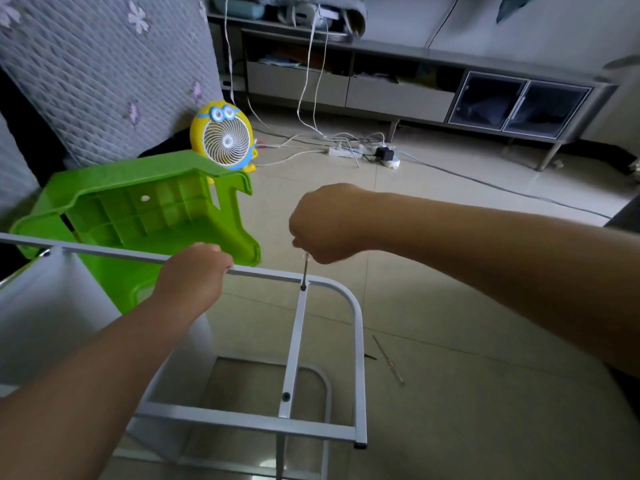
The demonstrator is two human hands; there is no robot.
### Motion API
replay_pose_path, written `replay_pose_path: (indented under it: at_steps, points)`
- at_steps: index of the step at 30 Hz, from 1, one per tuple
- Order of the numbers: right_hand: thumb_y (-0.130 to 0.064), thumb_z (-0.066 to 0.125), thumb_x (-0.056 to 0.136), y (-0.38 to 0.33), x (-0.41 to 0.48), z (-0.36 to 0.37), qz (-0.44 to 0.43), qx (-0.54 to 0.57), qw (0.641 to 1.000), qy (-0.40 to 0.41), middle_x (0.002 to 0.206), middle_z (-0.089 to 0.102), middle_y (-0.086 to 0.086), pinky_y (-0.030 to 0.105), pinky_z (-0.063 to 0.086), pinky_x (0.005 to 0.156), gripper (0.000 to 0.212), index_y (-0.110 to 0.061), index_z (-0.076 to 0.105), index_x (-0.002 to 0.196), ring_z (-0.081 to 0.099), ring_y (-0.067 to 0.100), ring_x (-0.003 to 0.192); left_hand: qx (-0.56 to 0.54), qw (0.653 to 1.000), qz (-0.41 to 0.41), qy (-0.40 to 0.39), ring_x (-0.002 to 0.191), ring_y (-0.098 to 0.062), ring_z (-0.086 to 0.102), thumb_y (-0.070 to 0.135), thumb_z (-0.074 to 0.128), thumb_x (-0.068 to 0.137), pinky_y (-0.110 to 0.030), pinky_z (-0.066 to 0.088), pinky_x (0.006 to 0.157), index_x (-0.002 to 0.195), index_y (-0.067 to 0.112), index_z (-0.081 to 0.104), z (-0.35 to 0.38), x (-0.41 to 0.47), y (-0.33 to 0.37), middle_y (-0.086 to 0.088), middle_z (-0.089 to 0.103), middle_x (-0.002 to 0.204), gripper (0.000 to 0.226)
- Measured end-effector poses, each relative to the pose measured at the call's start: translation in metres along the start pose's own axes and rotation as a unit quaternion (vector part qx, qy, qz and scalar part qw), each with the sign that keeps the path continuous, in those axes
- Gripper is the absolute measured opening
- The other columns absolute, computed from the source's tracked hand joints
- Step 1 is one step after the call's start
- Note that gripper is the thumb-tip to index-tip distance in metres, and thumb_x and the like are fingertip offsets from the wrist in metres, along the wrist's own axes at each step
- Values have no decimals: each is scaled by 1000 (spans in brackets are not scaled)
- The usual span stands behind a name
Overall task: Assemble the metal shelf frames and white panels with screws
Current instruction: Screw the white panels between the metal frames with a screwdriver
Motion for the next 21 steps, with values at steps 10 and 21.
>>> replay_pose_path:
  at_steps: [10, 21]
  points:
    - [-15, 36, 97, 9, 2, 12, 94, 85, 991, -49, 83, 53, 5, 30, 38, 70, 22, -3, 54, 100, 52, 27, 89, 4, 1000, -17, -12, 98, -22, 50, 15, 42, 94, -31, 37, 66, 99, 17, 61, 3, -2, 2, -1, 47, 86, 20]
    - [-9, 31, 96, -9, -2, 1, -113, -156, 980, 52, 121, 46, 11, 29, 33, 66, 29, -7, 47, 121, 52, 30, 105, 23, 1000, -4, -15, 102, -22, 50, 13, 42, 95, -31, 40, 71, 102, 15, 59, -2, -3, 6, -4, 52, 99, 19]
Point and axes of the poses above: each hand's wrist, its own x-axis towards the middle knuckle, its own z-axis out of the palm, y = z × x, the point moved 4 cm from there along x, towards the middle knuckle
